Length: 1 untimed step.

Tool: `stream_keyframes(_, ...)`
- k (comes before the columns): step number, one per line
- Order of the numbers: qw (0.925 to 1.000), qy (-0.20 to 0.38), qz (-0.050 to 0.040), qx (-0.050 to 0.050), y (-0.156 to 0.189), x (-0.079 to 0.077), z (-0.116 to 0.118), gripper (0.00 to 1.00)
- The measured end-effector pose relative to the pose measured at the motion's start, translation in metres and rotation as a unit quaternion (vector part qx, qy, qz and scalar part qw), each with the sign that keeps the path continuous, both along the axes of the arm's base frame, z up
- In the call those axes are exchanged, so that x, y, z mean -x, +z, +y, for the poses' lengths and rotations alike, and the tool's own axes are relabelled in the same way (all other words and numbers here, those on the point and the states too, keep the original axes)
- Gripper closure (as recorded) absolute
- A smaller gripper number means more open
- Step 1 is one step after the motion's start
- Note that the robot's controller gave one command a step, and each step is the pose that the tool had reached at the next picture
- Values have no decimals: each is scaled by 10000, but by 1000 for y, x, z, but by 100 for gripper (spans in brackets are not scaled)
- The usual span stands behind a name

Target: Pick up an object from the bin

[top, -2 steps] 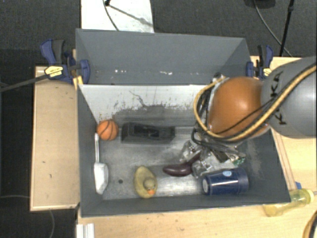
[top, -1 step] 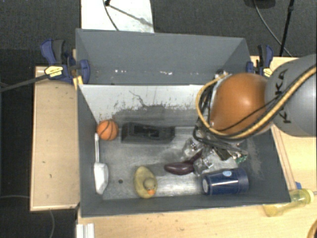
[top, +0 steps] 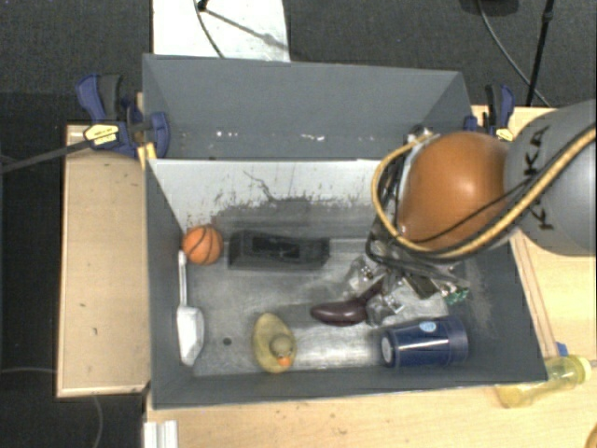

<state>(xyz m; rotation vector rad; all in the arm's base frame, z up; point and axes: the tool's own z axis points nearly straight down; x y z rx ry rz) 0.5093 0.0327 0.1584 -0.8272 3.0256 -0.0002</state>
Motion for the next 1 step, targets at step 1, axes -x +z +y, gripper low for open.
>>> stream_keyframes(1,10000,-6,16,1,8,0,0,100)
